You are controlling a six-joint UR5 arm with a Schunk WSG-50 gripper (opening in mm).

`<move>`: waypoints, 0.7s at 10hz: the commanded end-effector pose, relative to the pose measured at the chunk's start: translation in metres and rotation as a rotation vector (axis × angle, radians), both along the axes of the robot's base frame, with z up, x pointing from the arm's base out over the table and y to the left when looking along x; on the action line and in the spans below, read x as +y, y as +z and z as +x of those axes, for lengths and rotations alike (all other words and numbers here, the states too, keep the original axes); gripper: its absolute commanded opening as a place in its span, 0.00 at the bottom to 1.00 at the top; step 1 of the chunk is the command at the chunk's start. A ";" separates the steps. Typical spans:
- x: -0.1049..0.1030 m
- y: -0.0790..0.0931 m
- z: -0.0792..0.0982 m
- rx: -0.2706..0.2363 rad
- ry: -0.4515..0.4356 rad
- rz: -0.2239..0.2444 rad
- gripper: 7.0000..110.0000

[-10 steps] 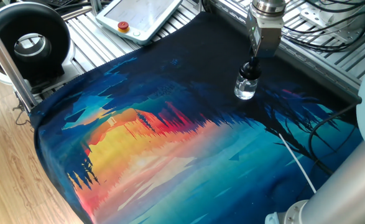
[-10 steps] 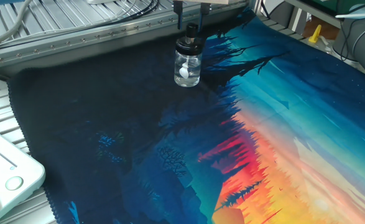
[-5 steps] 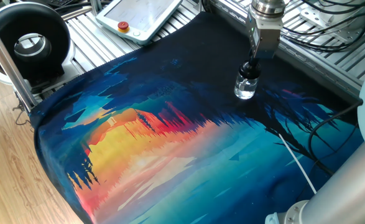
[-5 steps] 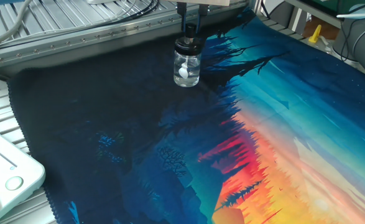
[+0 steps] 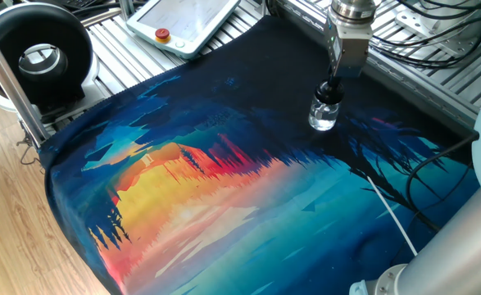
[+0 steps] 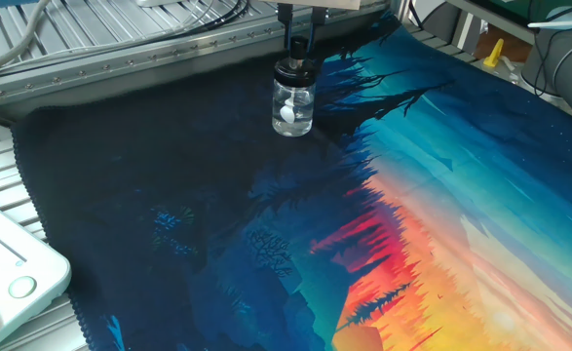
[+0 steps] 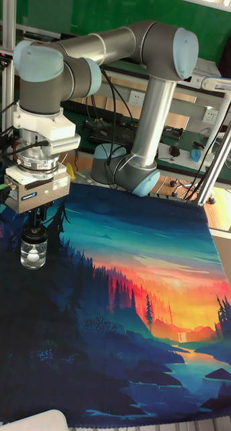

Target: Unscrew the lid from the jar

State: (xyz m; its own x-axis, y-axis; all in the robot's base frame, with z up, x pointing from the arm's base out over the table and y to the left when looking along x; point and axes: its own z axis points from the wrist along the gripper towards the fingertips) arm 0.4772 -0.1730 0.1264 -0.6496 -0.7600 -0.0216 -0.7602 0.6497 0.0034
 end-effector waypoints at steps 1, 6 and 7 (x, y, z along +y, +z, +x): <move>0.000 0.001 0.002 -0.008 -0.005 0.004 0.00; -0.001 0.002 0.001 -0.003 0.050 -0.017 0.00; 0.001 0.002 0.001 -0.002 0.067 -0.010 0.00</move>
